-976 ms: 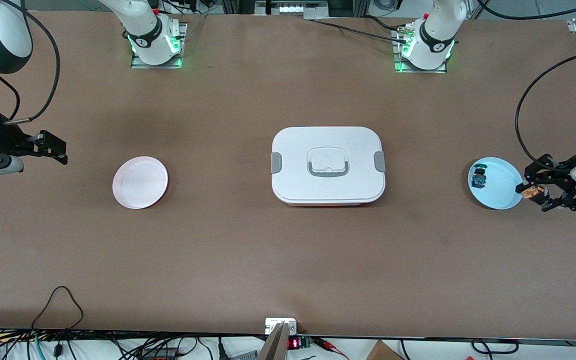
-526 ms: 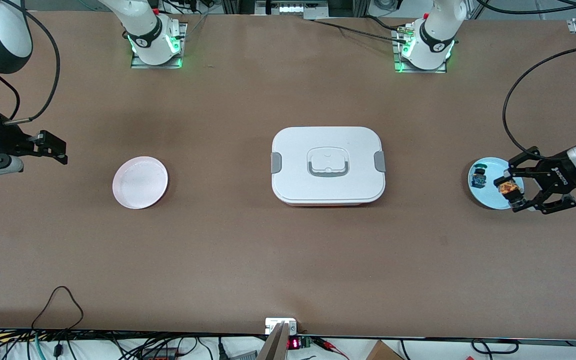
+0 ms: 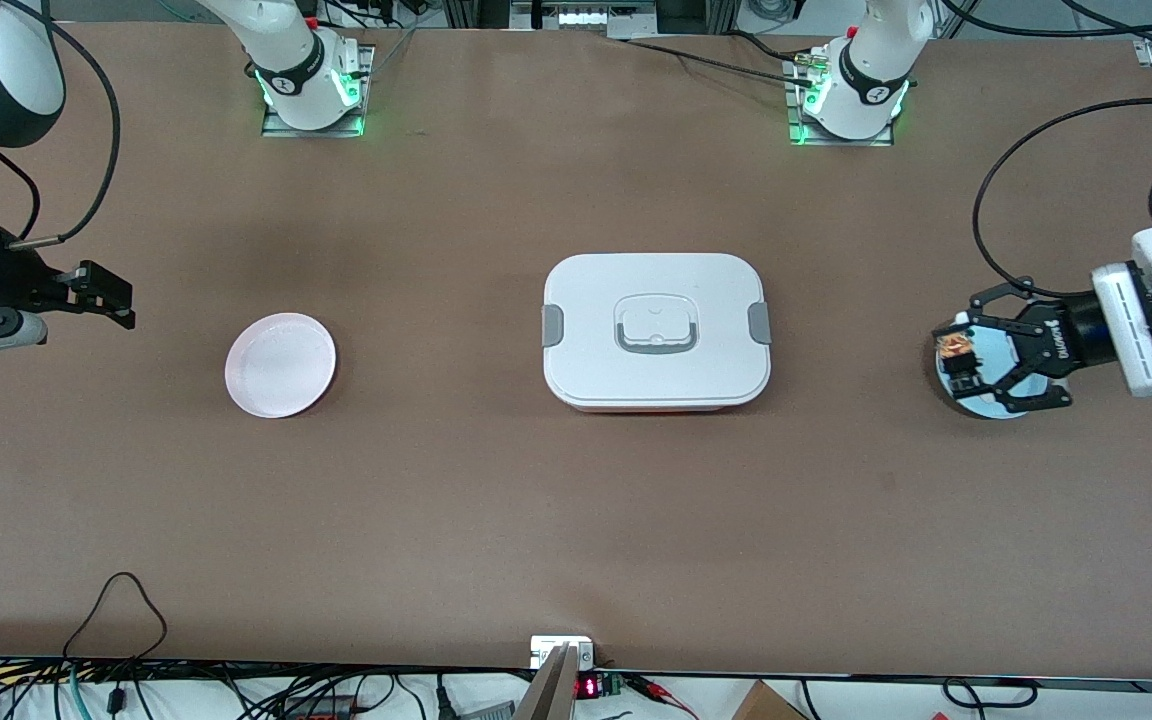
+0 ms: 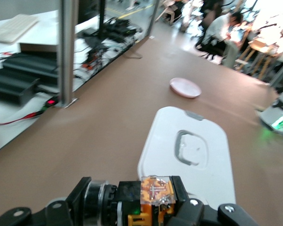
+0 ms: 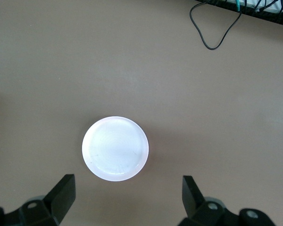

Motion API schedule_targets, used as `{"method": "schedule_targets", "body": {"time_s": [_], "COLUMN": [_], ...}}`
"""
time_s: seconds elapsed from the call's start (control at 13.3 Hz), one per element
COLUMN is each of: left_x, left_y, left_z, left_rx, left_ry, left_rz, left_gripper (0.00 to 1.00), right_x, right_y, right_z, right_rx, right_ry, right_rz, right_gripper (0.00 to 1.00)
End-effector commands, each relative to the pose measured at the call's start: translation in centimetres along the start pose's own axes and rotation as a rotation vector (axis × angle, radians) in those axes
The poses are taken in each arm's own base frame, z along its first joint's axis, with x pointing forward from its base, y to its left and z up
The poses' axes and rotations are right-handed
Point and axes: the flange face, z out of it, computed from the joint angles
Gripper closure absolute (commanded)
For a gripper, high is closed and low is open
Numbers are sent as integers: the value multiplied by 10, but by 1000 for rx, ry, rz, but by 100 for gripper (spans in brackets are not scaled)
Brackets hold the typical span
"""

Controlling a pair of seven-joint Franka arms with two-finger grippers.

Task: Transfer orange switch to right arm and place
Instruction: 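Carry the switch over the box while the right gripper reaches toward it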

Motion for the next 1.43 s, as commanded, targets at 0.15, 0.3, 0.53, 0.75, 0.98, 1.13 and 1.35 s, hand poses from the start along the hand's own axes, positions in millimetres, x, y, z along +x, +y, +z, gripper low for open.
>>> {"method": "schedule_targets", "body": {"time_s": [0.15, 0.3, 0.53, 0.75, 0.98, 1.13, 1.35], "left_x": [-11, -16, -20, -16, -12, -5, 1], "left_y": [10, 16, 17, 21, 31, 39, 45], "left_z": [49, 71, 92, 109, 144, 163, 176], "left_rx": [-140, -195, -259, -297, -372, -406, -410], "left_ry": [113, 162, 244, 305, 358, 362, 395], "left_rz": [58, 62, 82, 118, 109, 112, 158], "left_gripper": [100, 100, 100, 100, 100, 100, 100], "right_x": [1, 2, 2, 1, 2, 6, 13], "right_y": [0, 0, 0, 1, 0, -4, -29], "right_z": [-5, -5, -5, -5, -6, 3, 23], "right_rx": [3, 3, 3, 3, 1, 6, 4], "right_ry": [3, 6, 4, 4, 7, -1, -48], "right_rz": [2, 2, 2, 2, 9, -6, -56], "right_gripper": [0, 0, 0, 0, 0, 0, 0]}}
